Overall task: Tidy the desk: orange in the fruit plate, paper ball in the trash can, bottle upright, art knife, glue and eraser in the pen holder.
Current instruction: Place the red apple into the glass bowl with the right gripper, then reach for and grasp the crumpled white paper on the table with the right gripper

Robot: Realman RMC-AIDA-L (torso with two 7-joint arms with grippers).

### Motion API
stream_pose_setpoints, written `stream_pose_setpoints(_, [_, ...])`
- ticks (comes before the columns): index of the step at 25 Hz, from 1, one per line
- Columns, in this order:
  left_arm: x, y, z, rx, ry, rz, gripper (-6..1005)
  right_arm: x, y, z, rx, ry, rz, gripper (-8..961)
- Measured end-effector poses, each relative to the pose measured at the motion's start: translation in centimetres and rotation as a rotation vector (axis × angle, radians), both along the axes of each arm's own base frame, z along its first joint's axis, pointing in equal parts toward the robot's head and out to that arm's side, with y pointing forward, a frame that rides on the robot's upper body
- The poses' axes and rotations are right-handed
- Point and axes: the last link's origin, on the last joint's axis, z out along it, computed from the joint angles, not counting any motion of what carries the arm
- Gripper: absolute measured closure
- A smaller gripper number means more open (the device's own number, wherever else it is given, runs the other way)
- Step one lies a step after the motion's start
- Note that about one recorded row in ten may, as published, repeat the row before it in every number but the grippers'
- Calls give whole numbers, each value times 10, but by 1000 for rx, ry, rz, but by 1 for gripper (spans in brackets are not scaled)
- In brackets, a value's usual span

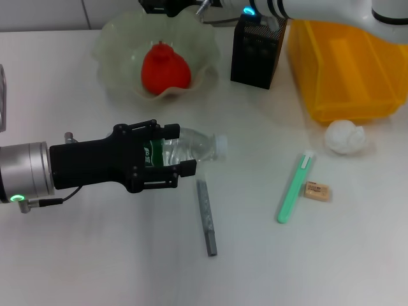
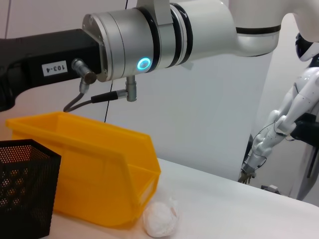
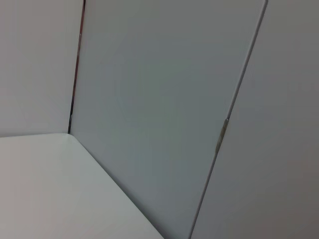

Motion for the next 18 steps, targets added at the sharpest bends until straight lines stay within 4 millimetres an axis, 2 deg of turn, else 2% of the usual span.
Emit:
stream_pose_setpoints(1, [0, 0, 0, 0, 0, -1, 186, 0, 0, 0, 1, 0, 0, 509])
stream_pose_setpoints(4, [0, 0, 0, 0, 0, -2, 187, 0, 0, 0, 3, 0, 0, 285])
stream_pose_setpoints(11, [0, 0, 0, -2, -1, -3, 187, -1, 0, 1, 2, 10, -5, 243])
stream_pose_setpoints(14, [0, -1, 0, -3, -2, -1, 186, -2, -6, 6, -25, 93, -10, 243])
stream_pose_setpoints(17, [-1, -2, 0, -3, -2, 2, 186, 1, -20, 21, -72, 217, 14, 243])
stream_pose_setpoints(18, [-1, -2, 0, -3, -2, 2, 186, 8, -31, 36, -104, 305, 31, 243])
